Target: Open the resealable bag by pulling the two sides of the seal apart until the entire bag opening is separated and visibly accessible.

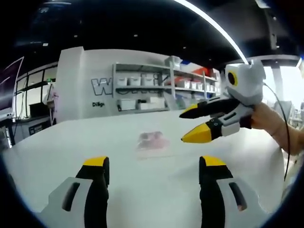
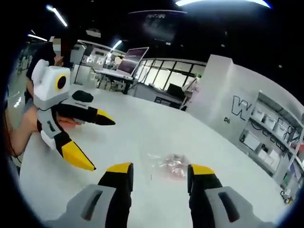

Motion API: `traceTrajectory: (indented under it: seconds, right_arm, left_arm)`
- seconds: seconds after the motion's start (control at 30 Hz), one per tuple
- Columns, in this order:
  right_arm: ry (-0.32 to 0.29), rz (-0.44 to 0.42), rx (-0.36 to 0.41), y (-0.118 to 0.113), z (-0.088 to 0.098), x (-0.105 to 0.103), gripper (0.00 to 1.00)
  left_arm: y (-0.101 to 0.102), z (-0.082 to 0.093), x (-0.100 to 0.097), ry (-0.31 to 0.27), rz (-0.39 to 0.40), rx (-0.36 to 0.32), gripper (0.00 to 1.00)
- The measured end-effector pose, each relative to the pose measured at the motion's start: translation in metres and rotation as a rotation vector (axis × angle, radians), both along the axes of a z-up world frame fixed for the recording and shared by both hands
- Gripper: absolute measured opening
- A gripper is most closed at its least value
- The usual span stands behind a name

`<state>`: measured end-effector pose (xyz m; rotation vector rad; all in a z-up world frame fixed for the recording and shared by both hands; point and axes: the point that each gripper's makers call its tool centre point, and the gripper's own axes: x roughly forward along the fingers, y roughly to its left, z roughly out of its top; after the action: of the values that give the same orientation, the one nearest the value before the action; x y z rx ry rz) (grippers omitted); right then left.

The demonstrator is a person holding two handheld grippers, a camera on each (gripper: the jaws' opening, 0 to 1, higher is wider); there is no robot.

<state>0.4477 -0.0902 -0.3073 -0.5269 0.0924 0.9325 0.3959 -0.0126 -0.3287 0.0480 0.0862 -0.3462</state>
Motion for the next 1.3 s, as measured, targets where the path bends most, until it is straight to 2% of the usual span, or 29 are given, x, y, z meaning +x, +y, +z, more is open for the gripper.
traceTrajectory:
  seconds: [0.57, 1.3]
  right_arm:
    - [0.011, 0.015, -0.053, 0.012, -0.010, 0.006, 0.38]
    - [-0.020, 0.035, -0.126, 0.023, -0.017, 0.012, 0.34]
  left_arm:
    - [0.002, 0.000, 0.000, 0.001, 0.006, -0.007, 0.76]
    - [0.002, -0.001, -0.001, -0.003, 0.006, 0.007, 0.75]
